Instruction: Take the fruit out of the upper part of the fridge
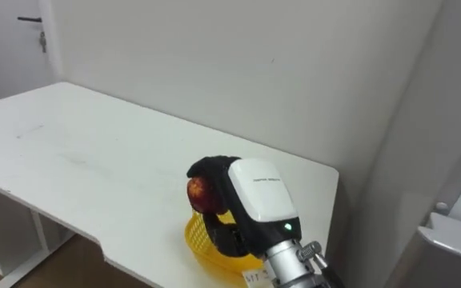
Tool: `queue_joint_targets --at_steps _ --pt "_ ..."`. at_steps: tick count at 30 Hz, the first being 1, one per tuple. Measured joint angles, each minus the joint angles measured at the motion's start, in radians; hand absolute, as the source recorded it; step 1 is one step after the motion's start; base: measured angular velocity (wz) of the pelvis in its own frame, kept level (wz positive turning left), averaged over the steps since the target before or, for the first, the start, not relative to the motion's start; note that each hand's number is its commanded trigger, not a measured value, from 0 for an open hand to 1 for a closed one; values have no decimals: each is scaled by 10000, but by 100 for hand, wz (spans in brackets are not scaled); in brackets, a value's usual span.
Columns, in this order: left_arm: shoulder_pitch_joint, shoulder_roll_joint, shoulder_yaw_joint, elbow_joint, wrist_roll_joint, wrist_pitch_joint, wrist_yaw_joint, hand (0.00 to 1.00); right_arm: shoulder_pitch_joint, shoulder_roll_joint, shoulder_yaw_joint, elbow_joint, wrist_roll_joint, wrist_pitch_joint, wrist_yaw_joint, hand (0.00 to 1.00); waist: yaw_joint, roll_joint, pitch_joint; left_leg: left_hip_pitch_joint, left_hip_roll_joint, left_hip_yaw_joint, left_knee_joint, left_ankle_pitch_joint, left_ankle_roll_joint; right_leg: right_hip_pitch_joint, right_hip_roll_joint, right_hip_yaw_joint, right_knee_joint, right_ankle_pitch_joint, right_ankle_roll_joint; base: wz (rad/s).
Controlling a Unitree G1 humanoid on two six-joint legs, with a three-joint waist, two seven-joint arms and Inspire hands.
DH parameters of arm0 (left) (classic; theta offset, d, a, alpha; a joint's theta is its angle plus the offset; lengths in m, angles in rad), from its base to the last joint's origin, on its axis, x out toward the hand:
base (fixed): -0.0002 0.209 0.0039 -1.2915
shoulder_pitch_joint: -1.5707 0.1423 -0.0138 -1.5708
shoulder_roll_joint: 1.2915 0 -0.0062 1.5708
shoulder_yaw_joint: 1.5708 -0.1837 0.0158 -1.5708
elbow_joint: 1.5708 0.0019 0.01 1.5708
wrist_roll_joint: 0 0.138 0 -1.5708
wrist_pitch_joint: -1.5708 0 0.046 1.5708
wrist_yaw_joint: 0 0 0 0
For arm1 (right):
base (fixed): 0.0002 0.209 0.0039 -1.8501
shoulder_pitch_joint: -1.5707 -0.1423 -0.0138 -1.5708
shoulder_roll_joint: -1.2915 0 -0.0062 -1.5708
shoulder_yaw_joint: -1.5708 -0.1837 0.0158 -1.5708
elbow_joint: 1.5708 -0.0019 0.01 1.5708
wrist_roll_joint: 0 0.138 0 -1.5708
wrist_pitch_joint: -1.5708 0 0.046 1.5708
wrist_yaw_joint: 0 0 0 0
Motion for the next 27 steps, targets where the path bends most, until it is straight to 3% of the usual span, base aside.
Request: queue_joint_targets --at_steps 8,13,16,19,27 --pt "151 120 -9 -30 -5 60 -62 0 0 -269 43 1056 82 225 30 100 206 -106 -25 -195 -2 -184 50 9 -19 -52 10 -207 3 -14 21 7" --pt "135 114 -10 -31 18 166 -100 0 -8 -295 59 1478 147 470 29 100 317 -350 -4 -277 -44 -304 169 8 -18 -29 5 -238 13 -16 22 7" --pt "1 96 -10 -41 125 177 -96 0 -8 -307 48 1533 147 675 28 100 322 -359 28 -417 -92 -423 272 9 -17 -110 -19 -289 -1 -16 23 15" --pt "-52 92 -1 -206 333 261 -95 0 -8 -305 50 1534 134 665 20 0 406 -300 69 -487 -114 -428 311 9 -15 -111 -35 -285 -1 -18 27 0" --pt "-110 65 -3 -393 374 381 -92 0 -8 -359 32 1531 139 676 -79 0 454 -224 51 -786 -137 -434 408 8 -14 -322 -43 -288 19 -20 29 0"
